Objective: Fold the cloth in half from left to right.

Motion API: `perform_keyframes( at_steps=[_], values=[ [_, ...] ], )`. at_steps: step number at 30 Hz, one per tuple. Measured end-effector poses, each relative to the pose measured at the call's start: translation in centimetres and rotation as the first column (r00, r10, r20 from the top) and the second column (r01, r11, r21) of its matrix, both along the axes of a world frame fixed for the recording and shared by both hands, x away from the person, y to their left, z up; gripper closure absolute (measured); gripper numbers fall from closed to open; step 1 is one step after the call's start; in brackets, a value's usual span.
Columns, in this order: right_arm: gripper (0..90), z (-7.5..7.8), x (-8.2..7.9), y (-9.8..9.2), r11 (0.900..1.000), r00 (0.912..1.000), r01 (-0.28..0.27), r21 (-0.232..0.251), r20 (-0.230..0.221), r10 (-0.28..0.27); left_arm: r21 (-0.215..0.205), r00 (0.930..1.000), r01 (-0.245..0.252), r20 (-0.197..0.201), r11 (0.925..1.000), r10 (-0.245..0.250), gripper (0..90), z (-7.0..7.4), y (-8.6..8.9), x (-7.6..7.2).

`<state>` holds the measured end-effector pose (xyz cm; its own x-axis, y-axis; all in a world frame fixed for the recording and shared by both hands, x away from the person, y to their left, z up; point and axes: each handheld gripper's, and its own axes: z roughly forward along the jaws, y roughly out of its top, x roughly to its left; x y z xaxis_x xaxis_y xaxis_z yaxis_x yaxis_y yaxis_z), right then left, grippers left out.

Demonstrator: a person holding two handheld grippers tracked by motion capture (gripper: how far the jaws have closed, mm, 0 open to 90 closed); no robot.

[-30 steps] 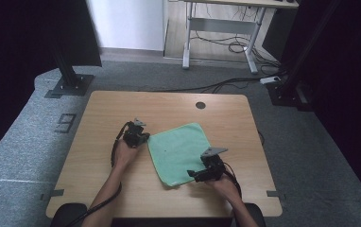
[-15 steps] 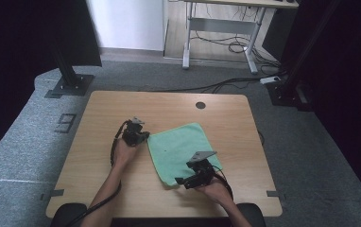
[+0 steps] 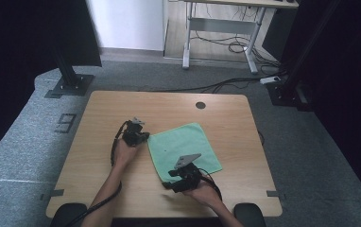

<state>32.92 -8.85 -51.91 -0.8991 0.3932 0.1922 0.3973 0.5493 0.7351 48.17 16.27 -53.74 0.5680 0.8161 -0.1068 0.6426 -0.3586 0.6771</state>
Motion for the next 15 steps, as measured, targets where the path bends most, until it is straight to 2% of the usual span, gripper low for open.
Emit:
perform_keyframes(
  at_steps=[4, 11, 15],
  values=[
    [57.9, -0.1, -0.08, 0.83, 1.0, 0.9998, -0.017, -0.021, 0.007, 0.017, -0.001, 1.0, -0.001, 0.0, 1.0, 0.001, 89.6, -0.06, -0.01, -0.01],
    [86.4, -0.24, -0.15, 0.94, 0.999, 0.9994, -0.027, -0.042, -0.024, 0.026, 0.0, 1.0, -0.001, -0.001, 1.0, 0.001, 89.6, -0.07, -0.03, -0.01],
    [87.4, 0.22, -0.26, 0.69, 0.999, 0.9998, -0.018, -0.044, -0.006, 0.018, 0.005, 1.0, 0.004, 0.0, 1.0, -0.004, 89.7, 0.06, -0.03, -0.01]
  ],
)
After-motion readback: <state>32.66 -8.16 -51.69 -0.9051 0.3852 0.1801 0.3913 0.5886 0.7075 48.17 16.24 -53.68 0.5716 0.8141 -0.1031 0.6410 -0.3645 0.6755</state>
